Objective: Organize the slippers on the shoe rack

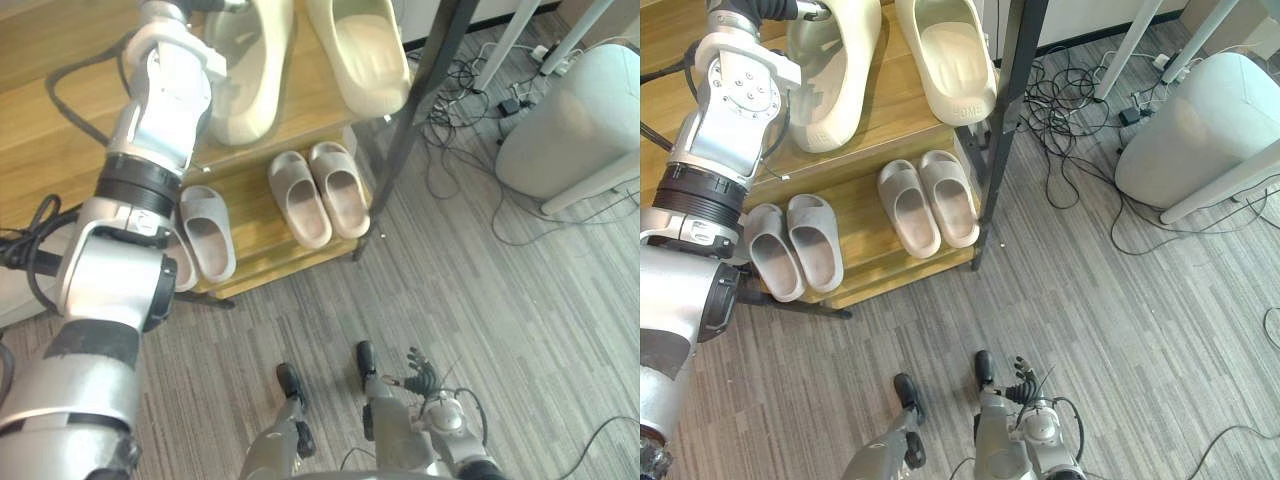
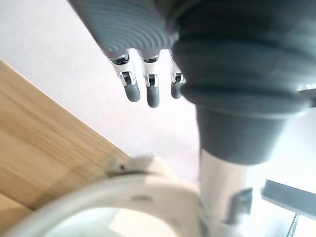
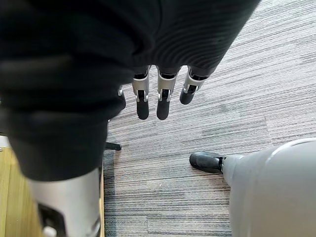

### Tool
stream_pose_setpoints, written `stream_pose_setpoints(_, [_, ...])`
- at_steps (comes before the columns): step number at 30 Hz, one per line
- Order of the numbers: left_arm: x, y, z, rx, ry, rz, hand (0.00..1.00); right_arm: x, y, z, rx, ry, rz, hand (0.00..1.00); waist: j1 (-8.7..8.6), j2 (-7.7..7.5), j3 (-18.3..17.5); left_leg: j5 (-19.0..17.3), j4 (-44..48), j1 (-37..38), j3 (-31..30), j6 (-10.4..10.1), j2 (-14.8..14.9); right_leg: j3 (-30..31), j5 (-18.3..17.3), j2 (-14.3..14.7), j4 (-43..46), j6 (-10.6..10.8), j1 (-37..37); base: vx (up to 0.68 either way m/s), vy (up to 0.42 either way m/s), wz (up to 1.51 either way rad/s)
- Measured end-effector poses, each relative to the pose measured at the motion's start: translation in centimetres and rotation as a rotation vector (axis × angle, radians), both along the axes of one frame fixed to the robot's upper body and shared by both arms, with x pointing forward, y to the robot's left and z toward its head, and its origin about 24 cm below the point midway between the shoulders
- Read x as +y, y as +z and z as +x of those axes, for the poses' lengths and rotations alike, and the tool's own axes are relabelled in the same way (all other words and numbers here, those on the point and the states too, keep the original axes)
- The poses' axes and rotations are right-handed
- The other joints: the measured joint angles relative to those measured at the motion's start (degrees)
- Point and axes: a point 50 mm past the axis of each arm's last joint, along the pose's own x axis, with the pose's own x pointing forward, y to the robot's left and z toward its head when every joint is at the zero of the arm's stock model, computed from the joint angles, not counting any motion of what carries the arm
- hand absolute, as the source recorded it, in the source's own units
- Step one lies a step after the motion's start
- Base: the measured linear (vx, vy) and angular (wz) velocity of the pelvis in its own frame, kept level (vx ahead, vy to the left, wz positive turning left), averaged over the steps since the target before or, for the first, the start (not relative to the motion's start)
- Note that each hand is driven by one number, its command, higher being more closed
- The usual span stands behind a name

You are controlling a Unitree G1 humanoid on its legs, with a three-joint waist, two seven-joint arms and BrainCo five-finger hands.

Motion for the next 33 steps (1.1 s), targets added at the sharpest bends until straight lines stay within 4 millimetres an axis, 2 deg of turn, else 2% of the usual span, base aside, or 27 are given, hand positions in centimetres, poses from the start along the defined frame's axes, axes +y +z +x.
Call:
stream_pose_setpoints(13, [-1.4,-0.3,0.2,0.007,-0.048,-0.023,0.00,0.0,0.0,-0.1,0.001,-0.004,-0.003,0.00,-0.12,0.01,0.0,0.2,0.0,0.1,-0.3,0.3,-0.7,-0.1,0.3,-0.7,0.0,0.4,0.2,0.00,0.000,0.01])
stream_pose_setpoints(16, [-2.4,-0.4,0.2,0.004,-0.085,-0.041,0.00,0.0,-0.1,-0.1,0.003,-0.004,-0.003,0.00,-0.11,0.01,0.0,0.3,0.0,0.1,-1.3,0.4,-0.9,-0.7,0.3,-0.9,0.0,0.4,0.5,0.01,0.033,0.13])
stream_pose_setpoints(21, [-3.9,-0.1,-1.6,-0.108,-0.190,-0.100,0.00,0.0,-0.1,-0.1,0.004,-0.005,-0.005,0.00,0.19,0.06,0.0,0.4,0.0,0.3,-1.9,0.6,-1.0,-1.4,0.2,-1.1,0.0,0.4,1.0,0.02,0.062,0.07])
stream_pose_setpoints(23, [-5.1,-1.8,-2.3,-0.122,-0.273,-0.140,0.00,-0.1,-0.1,-0.2,0.006,-0.008,-0.008,0.00,0.29,0.38,0.0,0.6,0.0,0.6,-3.0,0.8,-1.0,-2.4,0.1,-1.3,0.0,0.5,2.0,0.04,0.075,0.20])
stream_pose_setpoints(25, [-5.4,-3.3,-2.5,-0.103,-0.312,-0.169,0.00,0.0,-0.1,-0.1,0.006,-0.007,-0.008,0.00,0.61,0.51,0.1,0.6,0.0,1.2,-3.1,0.8,-1.0,-2.6,-0.1,-1.4,0.0,0.6,2.6,0.03,0.066,0.10])
stream_pose_setpoints(27, [-5.2,-5.3,-2.7,-0.072,-0.360,-0.260,0.00,-0.1,-0.2,-0.2,0.012,-0.009,-0.010,0.00,0.71,1.11,-0.3,0.6,-0.1,1.2,-3.8,0.8,-1.1,-3.4,-0.4,-1.5,0.0,0.7,3.0,0.02,0.064,0.14])
stream_pose_setpoints(28, [-5.1,-5.6,-2.7,-0.066,-0.366,-0.276,0.00,-0.1,-0.2,-0.2,0.013,-0.008,-0.011,0.00,0.79,1.15,-0.3,0.6,-0.1,1.2,-3.9,0.8,-1.2,-3.5,-0.5,-1.5,0.0,0.7,3.0,0.02,0.074,0.13])
stream_pose_setpoints(29, [-4.9,-6.9,-2.7,-0.029,-0.403,-0.356,0.00,-0.1,-0.2,-0.3,0.021,-0.010,-0.012,0.00,1.29,1.38,-0.5,0.6,-0.1,1.2,-4.2,0.8,-1.2,-3.6,-0.7,-1.6,0.0,0.5,3.2,0.01,0.060,0.06])
stream_pose_setpoints(31, [-4.9,-8.0,-2.6,0.002,-0.435,-0.410,0.00,-0.1,-0.3,-0.5,0.030,-0.011,-0.013,0.00,1.63,1.47,-0.5,0.7,-0.1,1.4,-4.6,1.0,-1.2,-3.9,-0.8,-1.6,0.0,0.5,3.6,0.02,0.058,0.13])
stream_pose_setpoints(32, [-5.0,-9.5,-2.6,0.042,-0.476,-0.483,0.00,-0.2,-0.5,-0.8,0.044,-0.014,-0.014,0.00,2.06,1.47,-0.5,0.7,-0.1,1.9,-4.9,1.0,-1.3,-4.3,-1.0,-1.6,0.0,0.6,4.4,0.02,0.058,0.13])
stream_pose_setpoints(33, [-5.0,-9.8,-2.6,0.052,-0.482,-0.492,0.00,-0.2,-0.6,-0.8,0.047,-0.015,-0.014,0.00,2.18,1.47,-0.5,0.7,-0.1,2.1,-4.9,1.0,-1.3,-4.3,-1.0,-1.6,0.0,0.6,4.6,0.02,0.058,0.12])
